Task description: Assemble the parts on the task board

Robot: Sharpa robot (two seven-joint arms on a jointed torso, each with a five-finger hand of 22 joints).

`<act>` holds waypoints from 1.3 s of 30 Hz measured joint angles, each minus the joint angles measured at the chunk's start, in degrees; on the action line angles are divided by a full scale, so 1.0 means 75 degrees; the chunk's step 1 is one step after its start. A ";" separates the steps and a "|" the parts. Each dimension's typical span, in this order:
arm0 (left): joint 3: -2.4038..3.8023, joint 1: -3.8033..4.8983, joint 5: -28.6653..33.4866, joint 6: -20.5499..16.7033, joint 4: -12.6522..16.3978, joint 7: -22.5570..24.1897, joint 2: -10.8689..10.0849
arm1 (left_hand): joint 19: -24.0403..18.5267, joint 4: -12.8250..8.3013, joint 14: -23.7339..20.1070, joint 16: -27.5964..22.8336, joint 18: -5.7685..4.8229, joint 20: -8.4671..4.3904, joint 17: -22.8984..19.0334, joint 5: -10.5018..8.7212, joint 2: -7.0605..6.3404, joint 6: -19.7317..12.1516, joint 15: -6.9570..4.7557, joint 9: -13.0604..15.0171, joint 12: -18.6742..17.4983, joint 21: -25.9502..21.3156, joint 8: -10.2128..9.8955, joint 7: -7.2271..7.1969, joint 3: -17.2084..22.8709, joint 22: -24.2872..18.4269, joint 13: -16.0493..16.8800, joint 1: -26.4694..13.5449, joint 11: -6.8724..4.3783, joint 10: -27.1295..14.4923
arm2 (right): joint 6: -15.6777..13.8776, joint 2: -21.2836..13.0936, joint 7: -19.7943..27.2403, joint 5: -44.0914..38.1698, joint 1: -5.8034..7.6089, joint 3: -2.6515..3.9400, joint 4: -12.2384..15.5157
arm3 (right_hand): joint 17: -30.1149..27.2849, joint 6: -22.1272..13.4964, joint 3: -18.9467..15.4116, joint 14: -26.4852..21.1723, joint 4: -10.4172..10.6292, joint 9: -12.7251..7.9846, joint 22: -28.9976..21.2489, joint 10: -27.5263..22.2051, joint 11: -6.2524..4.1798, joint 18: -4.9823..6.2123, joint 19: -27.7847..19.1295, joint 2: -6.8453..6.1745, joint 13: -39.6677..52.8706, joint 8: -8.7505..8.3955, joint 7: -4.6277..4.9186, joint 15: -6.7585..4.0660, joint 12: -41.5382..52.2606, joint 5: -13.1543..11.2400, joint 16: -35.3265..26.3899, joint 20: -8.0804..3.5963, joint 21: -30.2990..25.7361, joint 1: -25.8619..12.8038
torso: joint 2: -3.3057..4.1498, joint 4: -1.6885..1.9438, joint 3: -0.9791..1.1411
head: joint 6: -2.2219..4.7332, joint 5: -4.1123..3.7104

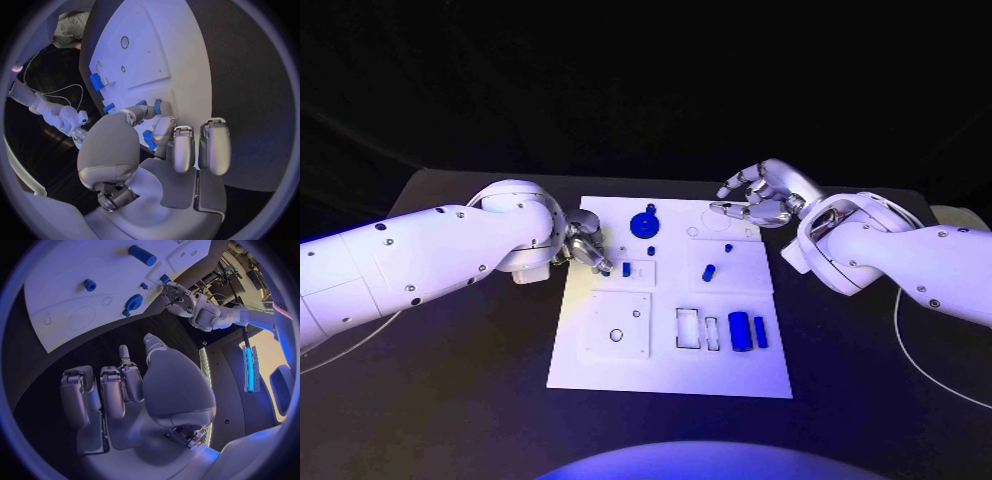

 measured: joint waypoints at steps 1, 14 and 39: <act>0.0000 0.0000 0.0011 0.0001 -0.0002 -0.0005 0.0004 | 0.0000 0.0000 0.0000 0.0000 0.0000 0.0000 0.0000 0.0000 0.0000 0.0001 0.0000 0.0003 0.0000 0.0000 0.0003 0.0001 0.0000 0.0000 0.0000 0.0000 0.0000 0.0000 | 0.0000 0.0000 0.0000 0.0000 0.0000 0.0000 0.0000 | 0.0000 0.0000 0.0000 0.0000 0.0000 0.0000 0.0002 0.0000 0.0000 0.0000 0.0000 0.0000 0.0000 0.0000 0.0000 0.0000 0.0000 0.0000 0.0000 0.0000 0.0000 0.0000 | 0.0000 0.0000 -0.0001 | 0.0000 -0.0001; -0.0005 -0.0004 0.0202 0.0085 -0.0069 -0.0040 0.0049 | 0.0000 -0.0107 0.0000 0.0000 0.0001 -0.0057 0.0000 -0.0236 0.0180 0.0068 0.0001 0.0005 -0.0027 -0.0001 0.0030 -0.0011 -0.0107 -0.0001 0.0013 -0.0194 0.0011 0.0011 | 0.0000 0.0004 0.0001 -0.0003 0.0000 0.0001 -0.0005 | -0.0001 0.0000 0.0000 0.0000 0.0000 0.0000 0.0001 0.0000 0.0000 -0.0001 0.0000 0.0000 0.0006 0.0000 0.0000 0.0000 0.0000 0.0000 0.0000 0.0000 0.0000 0.0000 | -0.0001 0.0000 -0.0001 | -0.0023 -0.0001; -0.0011 -0.0018 0.0316 0.0112 -0.0223 -0.0047 0.0067 | 0.0029 0.0552 0.0001 0.0000 0.0001 -0.0084 0.0006 -0.0520 -0.0002 0.0229 -0.0056 -0.0048 -0.0112 -0.0038 -0.0073 -0.0289 -0.1104 -0.0001 0.0020 -0.0625 -0.0036 -0.0037 | -0.0004 -0.0012 0.0003 -0.0006 0.0001 0.0001 0.0002 | -0.0003 0.0000 0.0000 0.0000 0.0000 0.0004 -0.0002 0.0000 0.0000 0.0000 0.0000 0.0002 0.0004 0.0000 0.0000 0.0000 -0.0030 0.0000 0.0000 0.0000 0.0000 -0.0063 | -0.0003 -0.0004 0.0003 | -0.0005 -0.0031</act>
